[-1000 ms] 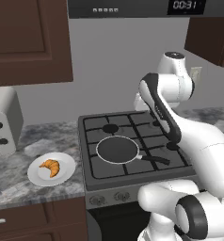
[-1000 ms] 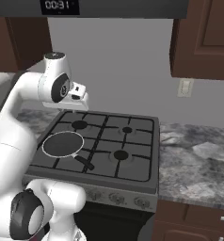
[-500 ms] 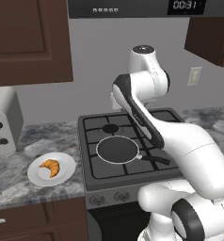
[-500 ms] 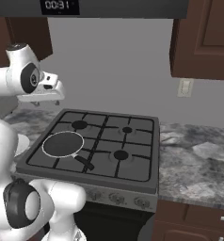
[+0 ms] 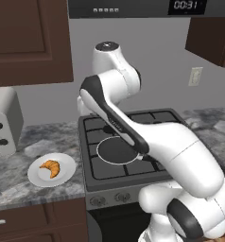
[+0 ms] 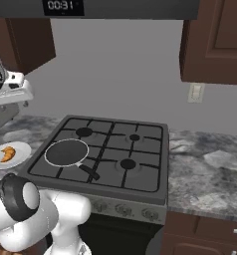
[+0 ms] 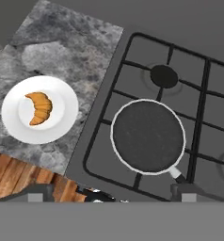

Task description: Pick the croissant and place it on the pan. Then turn on the stove to warm the croissant.

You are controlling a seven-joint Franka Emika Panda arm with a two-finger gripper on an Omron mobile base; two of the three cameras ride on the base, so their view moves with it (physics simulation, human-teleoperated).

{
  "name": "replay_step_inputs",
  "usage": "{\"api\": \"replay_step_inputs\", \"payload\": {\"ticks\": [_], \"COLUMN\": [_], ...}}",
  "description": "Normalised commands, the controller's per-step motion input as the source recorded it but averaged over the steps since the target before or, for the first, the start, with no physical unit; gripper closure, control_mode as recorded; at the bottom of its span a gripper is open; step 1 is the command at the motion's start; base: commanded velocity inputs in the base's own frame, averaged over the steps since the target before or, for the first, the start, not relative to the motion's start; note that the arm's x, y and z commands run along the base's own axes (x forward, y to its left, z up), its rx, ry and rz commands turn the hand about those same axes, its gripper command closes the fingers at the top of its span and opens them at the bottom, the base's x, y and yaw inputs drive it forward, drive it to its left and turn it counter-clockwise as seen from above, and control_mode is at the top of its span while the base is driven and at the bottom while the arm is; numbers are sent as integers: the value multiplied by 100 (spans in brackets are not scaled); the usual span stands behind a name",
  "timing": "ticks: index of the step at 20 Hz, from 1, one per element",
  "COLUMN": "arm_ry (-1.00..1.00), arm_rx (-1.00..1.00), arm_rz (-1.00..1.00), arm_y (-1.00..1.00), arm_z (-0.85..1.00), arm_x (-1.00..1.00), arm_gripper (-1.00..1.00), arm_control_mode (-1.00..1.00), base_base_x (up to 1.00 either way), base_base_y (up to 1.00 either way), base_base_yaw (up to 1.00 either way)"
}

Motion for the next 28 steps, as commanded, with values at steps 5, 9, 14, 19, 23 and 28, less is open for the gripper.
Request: {"api": "replay_step_inputs", "payload": {"ticks": [5, 9, 14, 19, 23, 28], "arm_ry": [0, 0, 1, 20, 24, 8], "arm_rx": [8, 11, 0, 1, 1, 1], "arm_rz": [24, 21, 0, 0, 0, 1], "arm_y": [100, 67, 14, 38, 37, 19], "arm_z": [-39, -34, -27, -99, -97, -41], "arm_x": [-43, -10, 0, 11, 23, 19], "arm_gripper": [-100, -100, -100, -100, -100, -100], "arm_control_mode": [-100, -100, -100, -100, -100, -100], "base_base_x": [0, 0, 0, 0, 0, 0], "base_base_y": [0, 0, 0, 0, 0, 0], "base_base_yaw": [0, 0, 0, 0, 0, 0]}}
